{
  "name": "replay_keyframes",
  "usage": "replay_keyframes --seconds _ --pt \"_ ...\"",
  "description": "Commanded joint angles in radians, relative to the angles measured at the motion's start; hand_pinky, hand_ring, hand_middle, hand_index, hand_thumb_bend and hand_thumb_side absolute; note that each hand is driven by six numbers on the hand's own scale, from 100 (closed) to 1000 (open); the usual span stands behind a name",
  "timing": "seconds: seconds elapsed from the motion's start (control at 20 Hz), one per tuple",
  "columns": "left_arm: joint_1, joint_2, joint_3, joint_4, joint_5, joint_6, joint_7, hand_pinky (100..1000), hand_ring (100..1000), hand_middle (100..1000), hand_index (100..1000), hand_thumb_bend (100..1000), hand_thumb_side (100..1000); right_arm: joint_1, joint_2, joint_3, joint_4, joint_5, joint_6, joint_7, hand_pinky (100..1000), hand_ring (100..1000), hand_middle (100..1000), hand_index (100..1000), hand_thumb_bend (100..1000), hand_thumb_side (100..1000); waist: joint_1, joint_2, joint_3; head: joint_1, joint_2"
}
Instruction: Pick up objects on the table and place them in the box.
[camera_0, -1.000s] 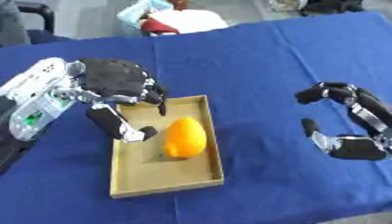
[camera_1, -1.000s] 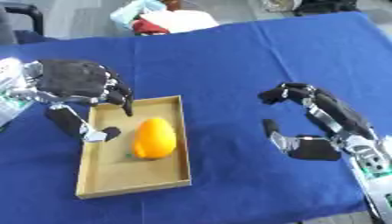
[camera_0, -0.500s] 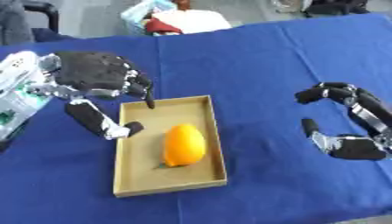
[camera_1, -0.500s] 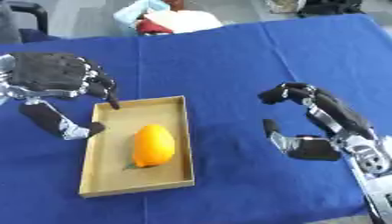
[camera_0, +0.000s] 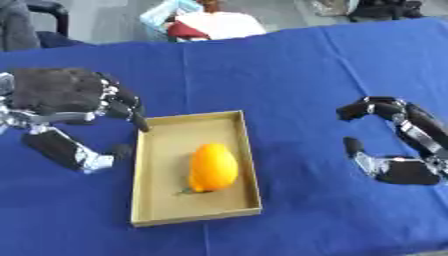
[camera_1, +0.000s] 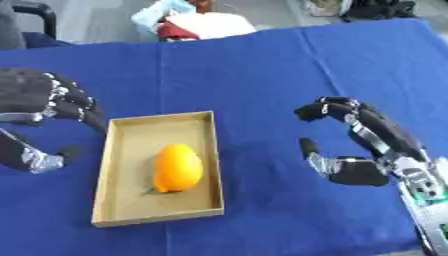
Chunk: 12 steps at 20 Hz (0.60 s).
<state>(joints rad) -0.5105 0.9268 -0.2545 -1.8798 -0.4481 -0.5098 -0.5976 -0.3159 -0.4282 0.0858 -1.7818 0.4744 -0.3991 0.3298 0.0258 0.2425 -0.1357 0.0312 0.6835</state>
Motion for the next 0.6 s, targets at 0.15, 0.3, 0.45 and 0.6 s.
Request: replay_keyframes --seconds 0.15,0.3,0.45,0.6 --pt "0.052 0.031 0.102 -0.050 0.060 -0.008 -0.070 722 698 708 842 100 779 -0.009 -0.016 -0.015 -0.012 0.003 0.003 -0.007 712 700 668 826 100 489 -0.006 -0.011 -0.001 -0.012 -0.016" --pt "0.086 0.029 0.138 -0.062 0.077 0.011 -0.066 727 701 716 867 100 722 -0.007 -0.015 -0.017 -0.012 0.005 0.004 -0.010 712 700 668 825 100 490 -0.009 -0.009 0.005 -0.016 -0.019" --pt "0.114 0.030 0.168 -0.073 0.081 0.020 -0.057 730 704 719 877 100 653 -0.007 -0.015 -0.018 -0.013 0.006 0.005 -0.011 712 700 668 825 100 490 -0.009 -0.007 0.008 -0.018 -0.021" --pt "0.122 0.031 0.175 -0.078 0.082 0.022 -0.054 730 704 719 877 100 653 -0.007 -0.015 -0.018 -0.013 0.006 0.005 -0.012 712 700 668 825 100 490 -0.010 -0.007 0.009 -0.018 -0.022"
